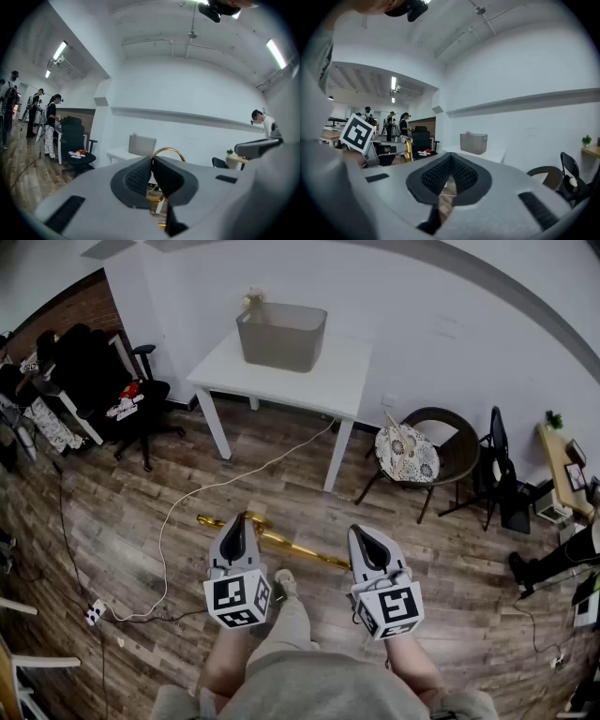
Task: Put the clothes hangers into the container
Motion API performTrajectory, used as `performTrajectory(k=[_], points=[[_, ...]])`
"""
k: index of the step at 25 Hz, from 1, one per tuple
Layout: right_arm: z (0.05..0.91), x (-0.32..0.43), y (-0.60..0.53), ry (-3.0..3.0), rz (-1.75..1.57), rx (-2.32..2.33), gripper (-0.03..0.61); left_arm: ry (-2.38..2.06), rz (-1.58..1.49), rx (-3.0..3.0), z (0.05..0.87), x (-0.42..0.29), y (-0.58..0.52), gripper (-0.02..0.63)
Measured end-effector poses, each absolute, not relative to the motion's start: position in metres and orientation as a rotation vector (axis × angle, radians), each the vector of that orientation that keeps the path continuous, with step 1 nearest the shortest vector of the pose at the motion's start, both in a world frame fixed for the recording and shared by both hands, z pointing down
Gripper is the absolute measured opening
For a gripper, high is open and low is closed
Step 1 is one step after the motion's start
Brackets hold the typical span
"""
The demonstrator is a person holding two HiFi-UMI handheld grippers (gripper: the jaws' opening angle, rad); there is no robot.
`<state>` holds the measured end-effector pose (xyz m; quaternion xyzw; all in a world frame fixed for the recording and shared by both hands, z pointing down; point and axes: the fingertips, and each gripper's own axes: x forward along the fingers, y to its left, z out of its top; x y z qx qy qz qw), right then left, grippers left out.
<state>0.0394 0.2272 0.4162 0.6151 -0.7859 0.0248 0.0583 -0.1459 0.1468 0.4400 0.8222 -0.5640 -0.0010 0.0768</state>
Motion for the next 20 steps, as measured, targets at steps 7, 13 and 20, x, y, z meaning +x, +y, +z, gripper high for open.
performTrajectory(k=[7,13,20], points=[[0.404,0.023,0.312,-2.390,0.063,1.853,-0.002,-1.735,-0.038,2.456,0.424,-0.172,0.234,0.015],[0.393,0.018,0.337,-2.406,0.076,1.896,-0.002,-1.727,-0.027,2.486,0.414,-0.185,0.260,0.015],[0.389,0.006,0.361,-2.429,0.041,1.854,-0.002,-1.730,-0.045,2.492,0.408,-0.189,0.282,0.016]])
